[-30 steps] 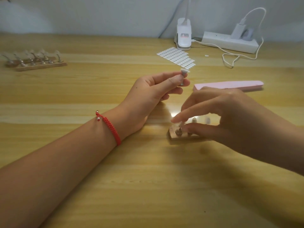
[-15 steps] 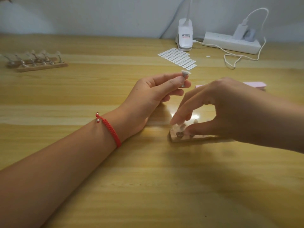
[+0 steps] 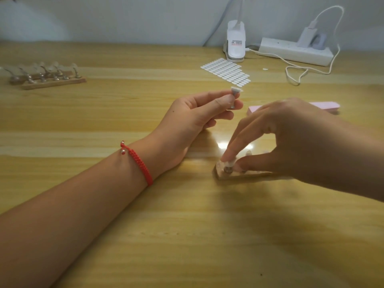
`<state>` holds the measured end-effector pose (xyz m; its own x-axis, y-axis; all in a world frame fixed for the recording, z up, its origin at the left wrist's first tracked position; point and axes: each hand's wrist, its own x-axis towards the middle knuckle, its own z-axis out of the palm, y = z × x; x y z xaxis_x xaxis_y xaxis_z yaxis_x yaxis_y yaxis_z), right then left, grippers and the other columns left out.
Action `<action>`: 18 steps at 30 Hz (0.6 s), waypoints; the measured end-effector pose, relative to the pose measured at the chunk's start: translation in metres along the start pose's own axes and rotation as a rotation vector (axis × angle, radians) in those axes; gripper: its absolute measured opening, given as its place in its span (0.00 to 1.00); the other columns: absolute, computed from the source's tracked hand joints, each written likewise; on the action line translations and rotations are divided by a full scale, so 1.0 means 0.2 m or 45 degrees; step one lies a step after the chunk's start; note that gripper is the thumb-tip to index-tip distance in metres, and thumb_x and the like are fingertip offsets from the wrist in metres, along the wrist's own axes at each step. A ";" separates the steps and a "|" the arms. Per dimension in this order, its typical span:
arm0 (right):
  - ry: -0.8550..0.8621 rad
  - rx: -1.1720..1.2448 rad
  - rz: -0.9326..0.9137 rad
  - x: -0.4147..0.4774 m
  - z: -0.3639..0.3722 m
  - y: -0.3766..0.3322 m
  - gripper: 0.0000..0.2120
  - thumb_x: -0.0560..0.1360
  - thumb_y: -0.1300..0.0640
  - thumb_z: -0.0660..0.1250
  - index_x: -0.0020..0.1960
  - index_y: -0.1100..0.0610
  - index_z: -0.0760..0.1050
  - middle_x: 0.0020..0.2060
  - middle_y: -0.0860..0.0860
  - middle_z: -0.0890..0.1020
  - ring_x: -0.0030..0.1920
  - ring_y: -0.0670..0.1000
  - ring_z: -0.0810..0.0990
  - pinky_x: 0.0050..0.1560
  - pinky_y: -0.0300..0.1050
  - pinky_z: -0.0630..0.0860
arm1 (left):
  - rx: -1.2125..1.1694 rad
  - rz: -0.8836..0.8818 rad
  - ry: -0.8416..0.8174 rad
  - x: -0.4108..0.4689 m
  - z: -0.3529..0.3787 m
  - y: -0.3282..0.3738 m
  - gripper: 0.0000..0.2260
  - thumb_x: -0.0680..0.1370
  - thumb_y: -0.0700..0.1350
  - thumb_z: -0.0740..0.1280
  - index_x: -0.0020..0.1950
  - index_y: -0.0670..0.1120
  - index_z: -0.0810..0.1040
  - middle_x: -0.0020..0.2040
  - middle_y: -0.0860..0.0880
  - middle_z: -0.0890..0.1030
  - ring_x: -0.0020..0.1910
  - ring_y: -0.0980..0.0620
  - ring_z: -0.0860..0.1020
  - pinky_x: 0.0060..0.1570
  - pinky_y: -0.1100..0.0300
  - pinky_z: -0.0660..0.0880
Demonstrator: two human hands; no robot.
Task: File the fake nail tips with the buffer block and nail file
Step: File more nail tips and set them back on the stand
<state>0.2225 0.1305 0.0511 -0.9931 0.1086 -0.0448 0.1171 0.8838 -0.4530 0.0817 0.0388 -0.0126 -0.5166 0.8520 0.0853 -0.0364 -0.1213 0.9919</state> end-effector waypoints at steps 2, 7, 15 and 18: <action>0.007 -0.056 -0.008 0.00 0.01 0.01 0.11 0.61 0.39 0.68 0.42 0.30 0.82 0.43 0.36 0.83 0.49 0.41 0.79 0.57 0.50 0.75 | 0.005 0.001 -0.001 0.00 0.00 0.00 0.05 0.76 0.45 0.67 0.48 0.51 0.83 0.43 0.56 0.84 0.40 0.61 0.79 0.48 0.61 0.68; -0.022 -0.026 0.001 -0.02 -0.02 0.03 0.16 0.58 0.32 0.69 0.46 0.25 0.78 0.48 0.34 0.82 0.54 0.36 0.78 0.57 0.44 0.76 | -0.009 -0.002 -0.009 0.00 0.00 0.01 0.10 0.69 0.50 0.69 0.48 0.51 0.83 0.43 0.56 0.84 0.41 0.61 0.79 0.49 0.60 0.68; 0.388 -0.075 -0.231 0.05 0.02 -0.07 0.21 0.80 0.41 0.56 0.40 0.48 0.82 0.38 0.44 0.83 0.40 0.45 0.80 0.47 0.47 0.76 | -0.268 -0.046 0.025 0.01 -0.01 0.02 0.07 0.76 0.41 0.65 0.47 0.48 0.82 0.42 0.50 0.83 0.42 0.56 0.79 0.42 0.64 0.75; 0.143 -0.396 -0.149 0.11 0.11 -0.13 0.24 0.79 0.39 0.47 0.41 0.49 0.77 0.41 0.46 0.80 0.45 0.50 0.77 0.46 0.52 0.75 | -0.537 -0.177 0.134 0.03 -0.03 0.03 0.05 0.78 0.44 0.66 0.47 0.51 0.81 0.42 0.55 0.83 0.39 0.61 0.79 0.44 0.68 0.76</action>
<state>0.1972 0.0996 0.0414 -0.9947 0.0322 0.0979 0.0167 0.9877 -0.1557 0.0726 0.0396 -0.0070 -0.5656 0.8211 -0.0774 -0.4456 -0.2252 0.8665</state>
